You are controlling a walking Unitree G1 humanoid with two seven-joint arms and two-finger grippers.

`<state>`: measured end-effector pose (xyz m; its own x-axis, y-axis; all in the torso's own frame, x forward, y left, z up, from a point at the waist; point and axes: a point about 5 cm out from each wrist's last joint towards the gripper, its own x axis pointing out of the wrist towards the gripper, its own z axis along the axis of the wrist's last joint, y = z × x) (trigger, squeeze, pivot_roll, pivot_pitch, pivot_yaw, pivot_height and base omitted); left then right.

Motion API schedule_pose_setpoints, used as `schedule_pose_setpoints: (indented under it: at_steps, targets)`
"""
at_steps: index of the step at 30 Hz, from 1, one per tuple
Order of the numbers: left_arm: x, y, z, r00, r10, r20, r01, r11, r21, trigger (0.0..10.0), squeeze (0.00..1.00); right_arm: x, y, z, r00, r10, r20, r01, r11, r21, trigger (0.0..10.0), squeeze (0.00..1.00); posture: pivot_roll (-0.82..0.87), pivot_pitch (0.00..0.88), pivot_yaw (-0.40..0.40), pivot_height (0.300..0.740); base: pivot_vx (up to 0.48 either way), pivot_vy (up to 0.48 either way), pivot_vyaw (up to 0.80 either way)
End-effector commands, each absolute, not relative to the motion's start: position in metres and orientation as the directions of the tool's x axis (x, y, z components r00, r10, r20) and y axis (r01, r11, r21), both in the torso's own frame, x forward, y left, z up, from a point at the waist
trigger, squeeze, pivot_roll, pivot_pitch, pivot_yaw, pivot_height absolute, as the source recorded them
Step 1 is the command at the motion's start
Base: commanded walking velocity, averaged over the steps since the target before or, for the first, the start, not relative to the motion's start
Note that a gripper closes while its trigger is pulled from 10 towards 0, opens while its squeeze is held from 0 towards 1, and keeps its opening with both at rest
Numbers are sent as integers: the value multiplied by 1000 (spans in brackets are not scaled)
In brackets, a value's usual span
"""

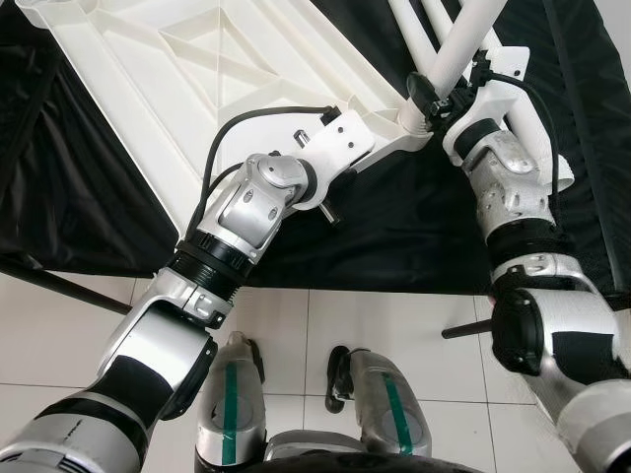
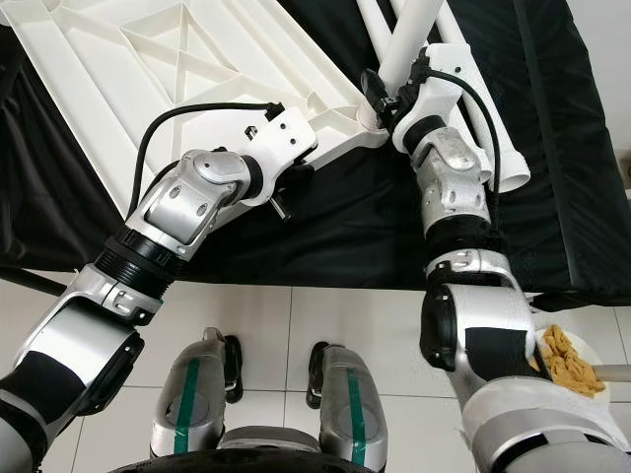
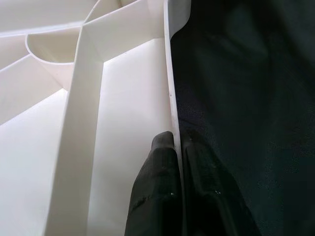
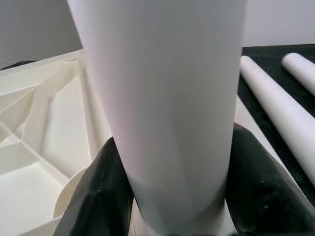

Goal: Building children table

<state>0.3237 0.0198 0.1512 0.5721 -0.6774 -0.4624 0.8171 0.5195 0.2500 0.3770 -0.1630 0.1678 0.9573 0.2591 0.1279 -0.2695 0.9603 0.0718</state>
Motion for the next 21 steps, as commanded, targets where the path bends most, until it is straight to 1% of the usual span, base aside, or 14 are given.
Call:
schedule_pose_setpoints:
  at_steps: [1, 3, 5, 7, 9, 10, 13, 16, 17, 19, 21]
  targets:
    - [318, 7, 163, 555, -721, -415, 832, 482, 276, 10000, 0, 375, -152, 159, 958, 267, 100, -278, 952, 127, 10000, 0, 49, 65, -23, 740, 0, 0, 0]
    - [317, 6, 163, 554, -722, -415, 833, 481, 276, 10000, 0, 375, -149, 159, 965, 242, 103, -255, 957, 136, 10000, 0, 49, 65, -23, 740, 0, 0, 0]
    - [317, 6, 163, 552, -724, -414, 834, 478, 276, 10000, 0, 373, -143, 159, 979, 177, 104, -192, 969, 155, 10000, 0, 53, 62, -24, 740, 0, 0, 0]
    - [317, 6, 163, 552, -724, -414, 834, 478, 276, 10000, 0, 373, -143, 159, 979, 177, 104, -192, 969, 155, 10000, 0, 53, 62, -24, 740, 0, 0, 0]
    - [317, 6, 163, 551, -724, -415, 834, 477, 276, 10000, 0, 372, -141, 159, 986, 134, 97, -149, 974, 169, 10000, 0, 53, 63, -23, 740, 0, 0, 0]
    - [317, 6, 163, 551, -724, -415, 834, 477, 276, 10000, 0, 372, -141, 159, 986, 134, 97, -149, 974, 169, 10000, 0, 53, 63, -23, 740, 0, 0, 0]
    - [316, 7, 163, 551, -724, -416, 835, 477, 275, 10000, 0, 372, -138, 160, 995, 43, 94, -59, 983, 172, 10000, 0, 54, 67, -24, 740, 0, 0, 0]
    - [316, 7, 163, 551, -724, -416, 835, 477, 276, 10000, 0, 371, -136, 161, 995, 25, 97, -41, 984, 171, 10000, 0, 54, 67, -24, 740, 0, 0, 0]
    - [316, 7, 163, 551, -724, -416, 835, 477, 276, 10000, 0, 371, -134, 160, 996, -1, 91, -15, 985, 173, 10000, 0, 54, 67, -24, 740, 0, 0, 0]
    - [316, 7, 163, 551, -724, -416, 835, 477, 276, 10000, 0, 371, -134, 160, 996, -1, 91, -15, 985, 173, 10000, 0, 54, 67, -24, 740, 0, 0, 0]
    - [316, 6, 163, 549, -725, -415, 836, 476, 274, 10000, 0, 369, -131, 155, 990, -135, 46, 127, 979, 160, 10000, 0, 52, 71, -25, 740, 0, 0, 0]
